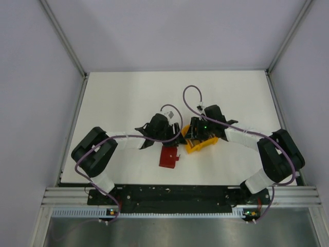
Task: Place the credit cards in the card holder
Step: Pick up the credit card from the storage box.
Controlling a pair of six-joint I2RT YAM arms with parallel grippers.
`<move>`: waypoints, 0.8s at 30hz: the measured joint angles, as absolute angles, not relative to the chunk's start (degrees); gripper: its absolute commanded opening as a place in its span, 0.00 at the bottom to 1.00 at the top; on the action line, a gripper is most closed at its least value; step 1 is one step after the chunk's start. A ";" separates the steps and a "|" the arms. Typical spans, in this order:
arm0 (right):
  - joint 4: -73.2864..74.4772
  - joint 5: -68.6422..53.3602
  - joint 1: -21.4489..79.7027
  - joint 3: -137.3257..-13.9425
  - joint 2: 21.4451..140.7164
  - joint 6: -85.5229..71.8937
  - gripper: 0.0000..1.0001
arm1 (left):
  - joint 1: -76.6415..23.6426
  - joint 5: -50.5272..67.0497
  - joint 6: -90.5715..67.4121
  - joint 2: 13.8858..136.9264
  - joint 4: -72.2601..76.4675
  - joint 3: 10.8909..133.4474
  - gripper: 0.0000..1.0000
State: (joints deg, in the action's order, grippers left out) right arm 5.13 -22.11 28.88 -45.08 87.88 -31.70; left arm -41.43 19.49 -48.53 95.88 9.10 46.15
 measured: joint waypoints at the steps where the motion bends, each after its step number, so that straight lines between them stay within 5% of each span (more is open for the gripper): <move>1: 5.17 -22.13 28.88 -45.10 88.05 -31.77 0.50 | -41.54 19.84 -48.75 96.38 9.93 46.06 0.60; 8: 5.98 -22.50 29.52 -46.06 88.44 -32.29 0.48 | -42.48 20.73 -50.11 97.80 13.65 45.04 0.48; 18: 5.98 -23.86 29.58 -46.98 88.42 -33.50 0.40 | -42.52 20.75 -51.03 97.80 15.33 44.69 0.45; 24: 6.07 -23.70 29.58 -46.98 88.42 -33.63 0.49 | -42.54 20.78 -51.11 97.80 15.46 44.66 0.42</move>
